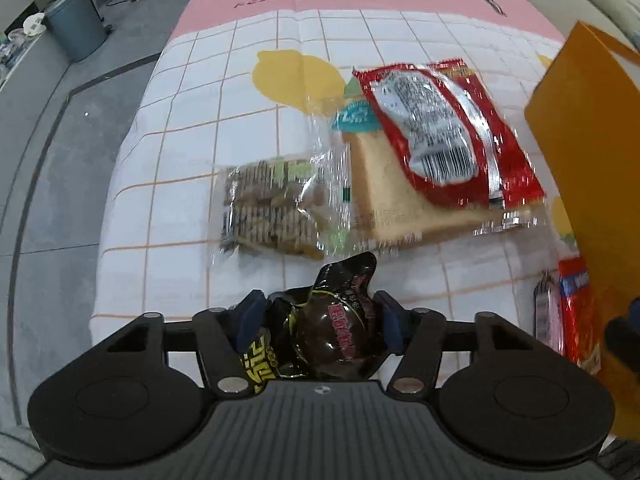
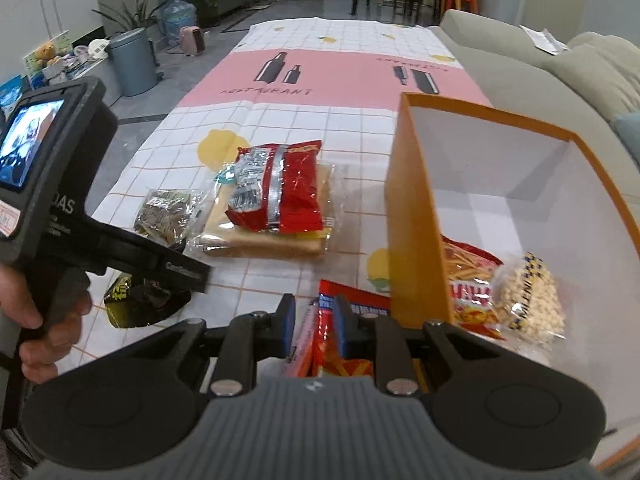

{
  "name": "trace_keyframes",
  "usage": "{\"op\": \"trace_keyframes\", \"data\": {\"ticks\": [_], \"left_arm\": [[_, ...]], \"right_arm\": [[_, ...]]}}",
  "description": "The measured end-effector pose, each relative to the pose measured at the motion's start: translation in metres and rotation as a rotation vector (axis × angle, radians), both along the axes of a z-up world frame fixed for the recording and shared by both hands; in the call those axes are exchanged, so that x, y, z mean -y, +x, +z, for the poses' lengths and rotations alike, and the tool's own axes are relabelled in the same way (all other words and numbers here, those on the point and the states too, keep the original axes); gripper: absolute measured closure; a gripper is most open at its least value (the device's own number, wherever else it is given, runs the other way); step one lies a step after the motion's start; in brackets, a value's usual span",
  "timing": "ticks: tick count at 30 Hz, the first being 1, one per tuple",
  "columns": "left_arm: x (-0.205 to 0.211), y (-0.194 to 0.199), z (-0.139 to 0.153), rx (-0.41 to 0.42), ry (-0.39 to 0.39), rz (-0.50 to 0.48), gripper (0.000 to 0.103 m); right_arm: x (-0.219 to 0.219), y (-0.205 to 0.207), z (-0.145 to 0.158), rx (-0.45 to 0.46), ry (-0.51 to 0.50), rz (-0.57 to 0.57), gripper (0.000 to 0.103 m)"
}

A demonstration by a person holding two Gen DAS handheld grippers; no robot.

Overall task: Organize snacks
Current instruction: 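Grasp the black chocolate candy with the left tool while the right reaches toward the snacks, then lift the chocolate with the left tool while the right grasps the small round candy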

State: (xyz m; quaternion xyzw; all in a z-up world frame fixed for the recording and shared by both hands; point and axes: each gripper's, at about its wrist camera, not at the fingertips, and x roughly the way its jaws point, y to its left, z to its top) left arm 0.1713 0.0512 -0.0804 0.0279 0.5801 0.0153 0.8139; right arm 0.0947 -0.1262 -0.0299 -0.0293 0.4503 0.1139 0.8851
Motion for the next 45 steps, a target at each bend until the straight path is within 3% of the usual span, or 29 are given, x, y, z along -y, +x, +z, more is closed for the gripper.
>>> {"op": "trace_keyframes", "data": {"ticks": [5, 9, 15, 19, 24, 34, 40, 45], "left_arm": [[0.010, -0.003, 0.003, -0.007, 0.057, 0.001, 0.042], [0.009, -0.003, 0.003, 0.006, 0.048, 0.046, 0.043], [0.002, -0.013, 0.006, 0.051, 0.004, 0.083, 0.044], [-0.004, -0.018, 0.009, 0.067, -0.026, 0.116, 0.045], [-0.015, -0.018, 0.010, 0.052, -0.091, 0.139, 0.046], [-0.054, -0.020, 0.022, 0.051, -0.358, 0.230, 0.047], [-0.067, -0.017, 0.021, 0.024, -0.434, 0.273, 0.047], [-0.069, -0.011, 0.023, 0.014, -0.434, 0.272, 0.047]], "right_arm": [[-0.007, -0.024, 0.027, 0.082, -0.094, -0.007, 0.084], [-0.006, -0.045, 0.045, 0.141, -0.198, -0.053, 0.084], [0.006, -0.052, 0.043, 0.071, -0.161, -0.214, 0.084], [0.007, -0.065, 0.043, 0.063, -0.185, -0.270, 0.084], [0.010, -0.071, 0.039, 0.033, -0.127, -0.338, 0.085], [-0.003, -0.081, 0.024, 0.155, -0.003, -0.266, 0.084], [-0.001, -0.063, -0.018, 0.069, 0.003, -0.219, 0.084], [-0.010, -0.046, -0.042, 0.027, 0.016, -0.174, 0.084]]}}
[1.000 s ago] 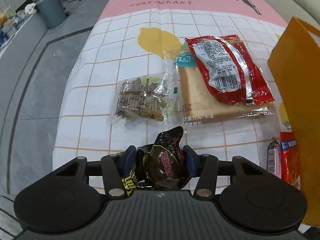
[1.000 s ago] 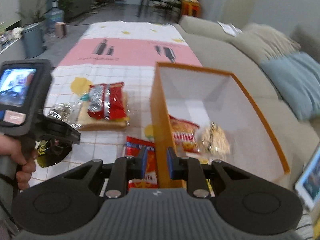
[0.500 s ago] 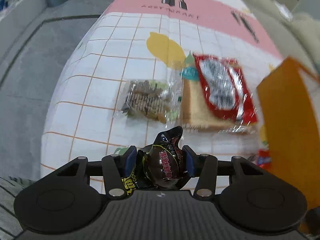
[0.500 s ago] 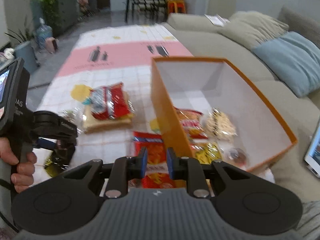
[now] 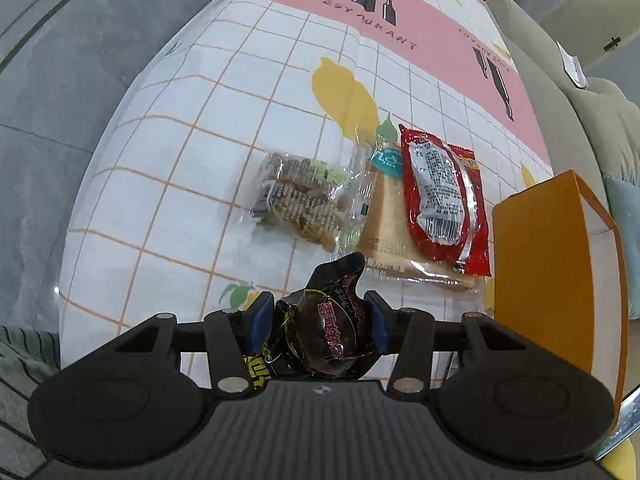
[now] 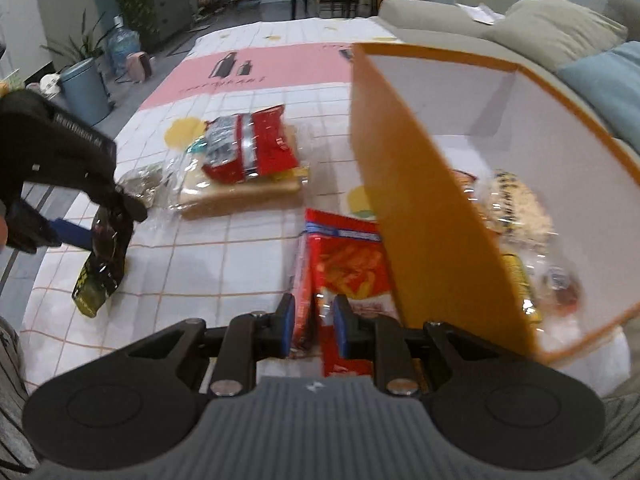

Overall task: Organize snacks
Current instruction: 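Lift the chocolate with the left tool while the right grasps the small round candy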

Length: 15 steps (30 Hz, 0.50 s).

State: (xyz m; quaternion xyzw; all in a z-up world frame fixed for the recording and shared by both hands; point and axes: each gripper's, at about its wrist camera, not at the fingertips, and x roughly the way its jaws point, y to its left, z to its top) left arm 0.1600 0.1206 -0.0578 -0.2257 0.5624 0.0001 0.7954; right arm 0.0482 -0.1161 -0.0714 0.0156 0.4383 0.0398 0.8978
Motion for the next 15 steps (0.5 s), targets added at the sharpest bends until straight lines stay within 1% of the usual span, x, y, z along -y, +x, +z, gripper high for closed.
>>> {"op": "trace_keyframes", "data": {"ticks": [3, 4, 5, 7, 9, 11, 12, 13, 15], "left_arm": [[0.002, 0.005, -0.002, -0.004, 0.004, -0.005, 0.047], [0.003, 0.007, -0.004, -0.009, 0.005, -0.014, 0.047], [0.005, 0.008, -0.006, -0.015, 0.008, -0.027, 0.047], [0.010, 0.011, -0.009, -0.029, 0.020, -0.058, 0.045], [0.016, 0.014, -0.012, -0.041, 0.041, -0.096, 0.044], [0.021, 0.016, -0.012, -0.036, 0.063, -0.110, 0.043], [0.023, 0.016, -0.011, -0.033, 0.070, -0.116, 0.040], [0.024, 0.017, -0.011, -0.032, 0.071, -0.123, 0.039], [0.025, 0.019, -0.013, -0.040, 0.072, -0.136, 0.031]], "right_arm": [[-0.012, 0.002, -0.007, -0.010, -0.050, 0.034, 0.082], [-0.015, 0.002, -0.011, -0.016, -0.070, 0.051, 0.076], [-0.017, 0.002, -0.014, -0.019, -0.085, 0.061, 0.073], [-0.018, 0.007, -0.021, -0.053, -0.097, 0.037, 0.070], [-0.017, 0.008, -0.021, -0.031, -0.077, 0.041, 0.069], [-0.018, 0.009, -0.021, -0.013, -0.053, 0.057, 0.070], [-0.019, 0.010, -0.022, -0.003, -0.053, 0.060, 0.070], [-0.021, 0.010, -0.023, 0.006, -0.067, 0.064, 0.070], [-0.027, 0.009, -0.024, 0.036, -0.100, 0.081, 0.070]]}}
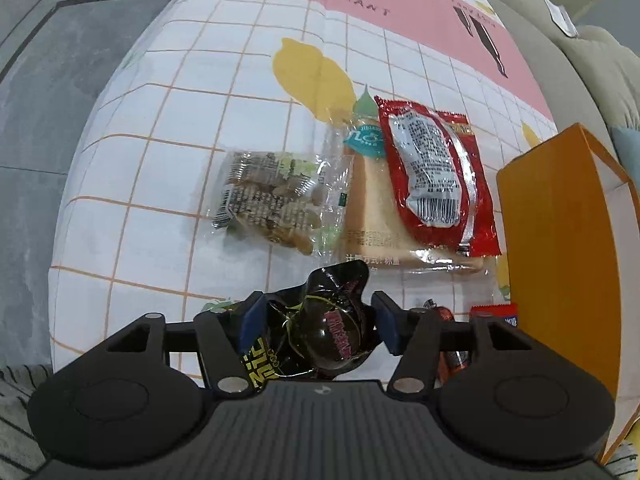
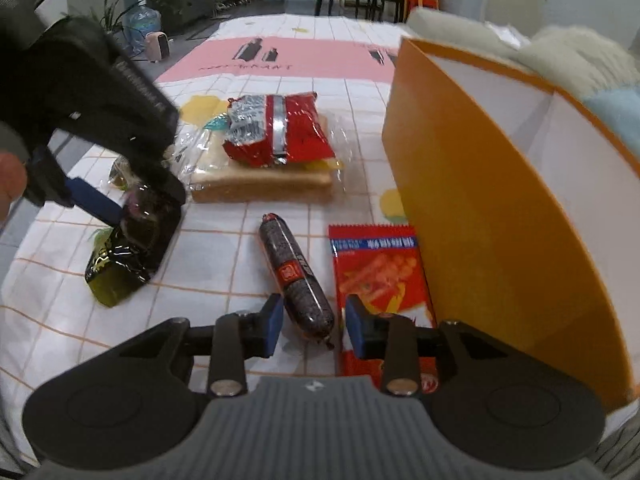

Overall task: Organize snacks
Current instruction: 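Lift the chocolate with the left tool while the right grasps the small round candy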

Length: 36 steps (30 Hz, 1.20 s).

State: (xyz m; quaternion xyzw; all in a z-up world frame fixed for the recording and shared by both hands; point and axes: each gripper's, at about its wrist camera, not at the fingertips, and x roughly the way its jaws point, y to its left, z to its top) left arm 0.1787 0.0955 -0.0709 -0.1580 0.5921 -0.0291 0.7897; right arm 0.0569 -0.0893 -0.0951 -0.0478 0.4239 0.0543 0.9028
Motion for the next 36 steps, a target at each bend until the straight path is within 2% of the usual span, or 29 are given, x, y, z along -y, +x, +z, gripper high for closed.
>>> {"op": "trace_keyframes", "data": {"ticks": [3, 5, 8, 9, 12, 13, 16, 21, 24, 27, 28, 30, 31, 36], "left_arm": [[0.002, 0.000, 0.000, -0.010, 0.022, -0.016, 0.026], [0.003, -0.002, 0.006, 0.015, 0.043, -0.049, 0.024], [0.012, -0.009, 0.019, 0.066, 0.111, -0.184, 0.017], [0.018, -0.014, 0.024, 0.100, 0.150, -0.255, 0.017], [0.037, -0.033, 0.032, 0.218, 0.287, -0.416, 0.015], [0.043, -0.038, 0.031, 0.231, 0.305, -0.461, 0.014], [0.057, -0.039, 0.018, 0.175, 0.302, -0.530, 0.014], [0.070, -0.028, -0.003, 0.161, 0.398, -0.535, 0.016], [0.069, -0.017, -0.012, 0.143, 0.375, -0.507, 0.015], [0.063, -0.009, -0.015, 0.112, 0.304, -0.453, 0.015], [0.059, -0.007, -0.014, 0.097, 0.286, -0.431, 0.016], [0.054, -0.007, -0.011, 0.088, 0.279, -0.416, 0.032], [0.053, -0.008, -0.010, 0.082, 0.283, -0.412, 0.035], [0.044, -0.009, -0.008, 0.063, 0.262, -0.381, 0.043]], "right_arm": [[-0.010, -0.002, -0.001, 0.041, -0.026, 0.087, 0.069], [-0.015, 0.001, -0.003, 0.046, -0.047, 0.121, 0.069], [-0.012, 0.007, -0.005, 0.017, -0.016, 0.106, 0.073], [-0.009, 0.008, -0.005, 0.008, 0.001, 0.094, 0.078], [-0.001, 0.012, -0.006, -0.016, 0.051, 0.069, 0.078], [0.001, 0.012, -0.005, -0.020, 0.059, 0.060, 0.078], [0.004, 0.012, -0.006, -0.021, 0.064, 0.049, 0.078], [0.004, 0.010, -0.007, -0.016, 0.056, 0.052, 0.079], [0.005, 0.010, -0.007, -0.017, 0.058, 0.053, 0.079], [0.006, 0.011, -0.008, -0.016, 0.055, 0.061, 0.079], [0.006, 0.011, -0.008, -0.015, 0.055, 0.062, 0.079], [0.006, 0.011, -0.008, -0.011, 0.056, 0.067, 0.081], [0.006, 0.011, -0.008, -0.005, 0.057, 0.072, 0.082], [-0.001, 0.004, -0.004, 0.060, -0.009, 0.087, 0.082]]}}
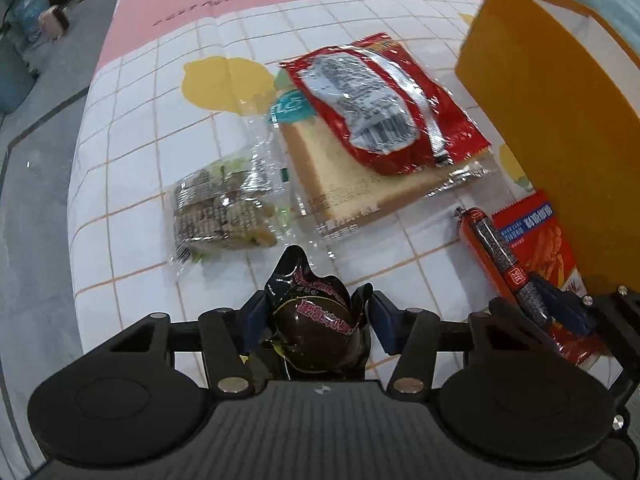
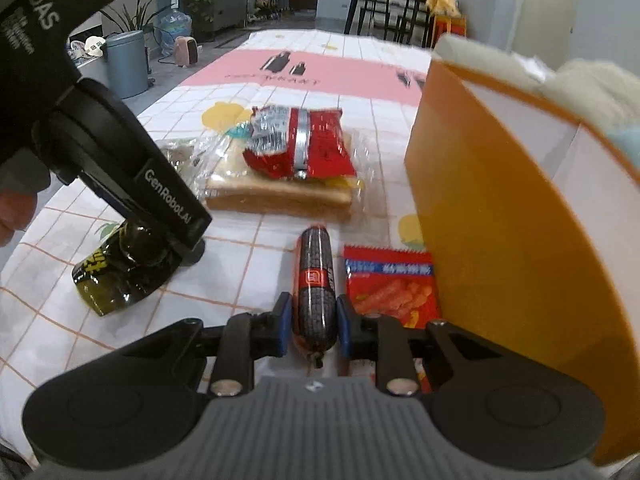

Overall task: Organize snacks
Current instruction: 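Lift the chocolate with the left tool while the right grasps the small round candy, then carry the black chocolate into the orange box and open the left tool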

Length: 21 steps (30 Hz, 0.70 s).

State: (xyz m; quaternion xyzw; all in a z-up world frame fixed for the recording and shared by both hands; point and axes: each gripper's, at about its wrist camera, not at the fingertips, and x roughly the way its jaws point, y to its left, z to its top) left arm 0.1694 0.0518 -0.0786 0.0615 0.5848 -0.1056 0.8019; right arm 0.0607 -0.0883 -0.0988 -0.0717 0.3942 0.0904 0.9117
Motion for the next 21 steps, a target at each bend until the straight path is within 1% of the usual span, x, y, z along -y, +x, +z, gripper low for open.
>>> {"op": "trace_keyframes", "data": {"ticks": [2, 6, 9, 14, 16, 18, 21], "left_arm": [[-0.009, -0.001, 0.003, -0.013, -0.043, 0.034, 0.044], [-0.030, -0.002, 0.010, -0.036, -0.180, 0.105, 0.045], [-0.041, -0.007, 0.023, -0.006, -0.277, 0.129, 0.045], [-0.059, -0.013, 0.042, 0.038, -0.493, 0.180, 0.045], [-0.060, -0.016, 0.050, 0.073, -0.534, 0.177, 0.045], [-0.057, -0.018, 0.057, 0.126, -0.549, 0.166, 0.045], [-0.062, -0.020, 0.065, 0.171, -0.590, 0.204, 0.045]], "right_arm": [[0.001, -0.001, 0.005, 0.014, 0.018, -0.004, 0.082], [0.004, -0.004, 0.014, 0.019, 0.036, -0.007, 0.082], [0.008, -0.007, 0.025, 0.036, 0.066, -0.011, 0.082], [0.016, -0.016, 0.046, 0.079, 0.137, -0.021, 0.082], [0.019, -0.019, 0.053, 0.093, 0.152, -0.020, 0.082], [0.022, -0.021, 0.062, 0.111, 0.169, -0.022, 0.082], [0.030, -0.028, 0.080, 0.155, 0.213, -0.031, 0.082]]}}
